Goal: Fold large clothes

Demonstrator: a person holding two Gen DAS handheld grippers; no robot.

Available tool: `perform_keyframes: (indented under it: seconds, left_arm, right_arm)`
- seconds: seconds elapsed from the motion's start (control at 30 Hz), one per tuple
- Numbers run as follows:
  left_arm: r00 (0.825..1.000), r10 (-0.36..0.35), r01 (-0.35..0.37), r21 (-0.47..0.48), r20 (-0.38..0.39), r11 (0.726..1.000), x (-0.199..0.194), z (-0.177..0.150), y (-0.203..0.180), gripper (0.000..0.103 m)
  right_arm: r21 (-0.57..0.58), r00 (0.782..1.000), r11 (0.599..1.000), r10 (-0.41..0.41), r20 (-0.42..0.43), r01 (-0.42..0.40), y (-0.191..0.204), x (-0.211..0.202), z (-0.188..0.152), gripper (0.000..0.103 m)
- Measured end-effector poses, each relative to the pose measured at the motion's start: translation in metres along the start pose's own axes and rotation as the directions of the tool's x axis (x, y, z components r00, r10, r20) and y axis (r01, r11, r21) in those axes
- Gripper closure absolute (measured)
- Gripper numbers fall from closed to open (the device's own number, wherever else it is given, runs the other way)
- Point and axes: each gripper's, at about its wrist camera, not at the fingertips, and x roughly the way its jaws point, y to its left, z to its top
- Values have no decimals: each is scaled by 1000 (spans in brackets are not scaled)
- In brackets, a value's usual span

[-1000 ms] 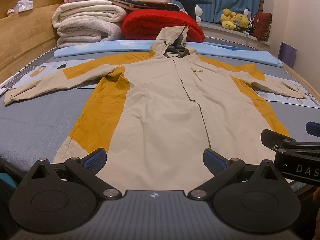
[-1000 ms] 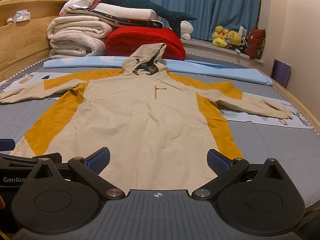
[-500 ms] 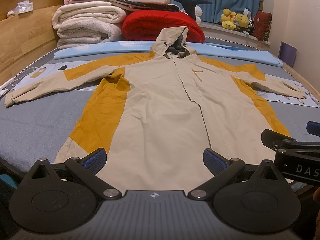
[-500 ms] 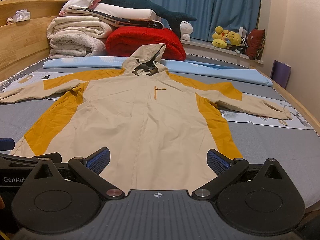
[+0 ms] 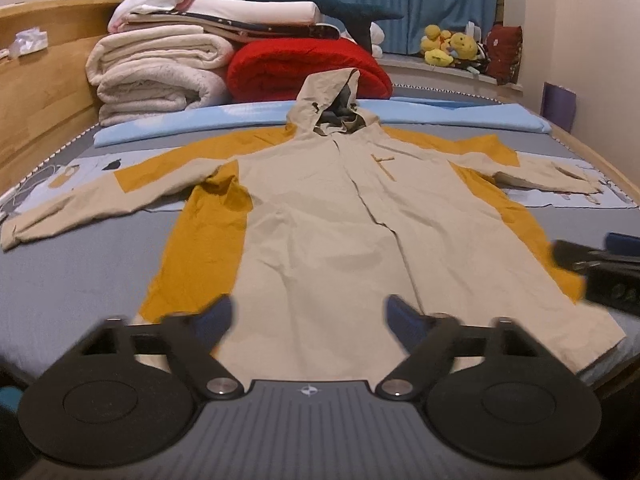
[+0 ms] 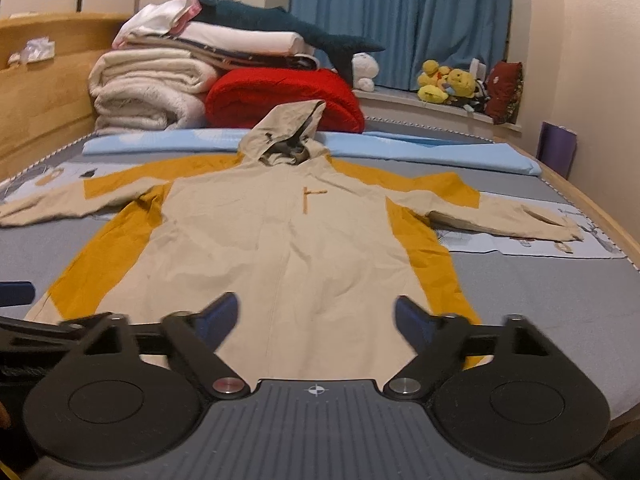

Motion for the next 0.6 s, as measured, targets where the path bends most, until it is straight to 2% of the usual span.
perform_keyframes:
  seconds: [0.1, 0.17, 0.27, 0.33, 0.4, 0.53, 0.6]
  left_arm:
    - [1000, 16, -16, 19, -21, 1000, 22, 14, 21, 31]
    - [996, 62, -60, 27, -63, 998, 48, 18, 44, 31]
    - [979, 137, -135, 25, -152, 991, 84, 12, 75, 31]
    - [960, 177, -183, -10, -218, 983, 103, 5, 96, 31]
    - [939, 201, -228, -67, -278, 971, 118, -4, 117, 31]
    - [905, 213, -287, -159, -369, 945, 135, -16, 148, 31]
    - [902, 181, -280, -210, -392, 937, 138, -22, 159, 40]
  right_arm:
    - [42, 998, 997, -68, -13, 69, -25, 18, 6, 32]
    - [82, 992, 989, -120, -40, 123, -46, 33, 9, 32]
    - [142, 970, 965, -205, -131, 223, -82, 64, 3, 32]
    - [159, 945, 944, -254, -208, 289, -104, 85, -7, 32]
    - [168, 910, 921, -292, -295, 350, -125, 104, -21, 32]
    - [191, 845, 883, -317, -431, 429, -152, 126, -45, 33]
    - [204, 820, 876, -296, -489, 438, -158, 135, -55, 43]
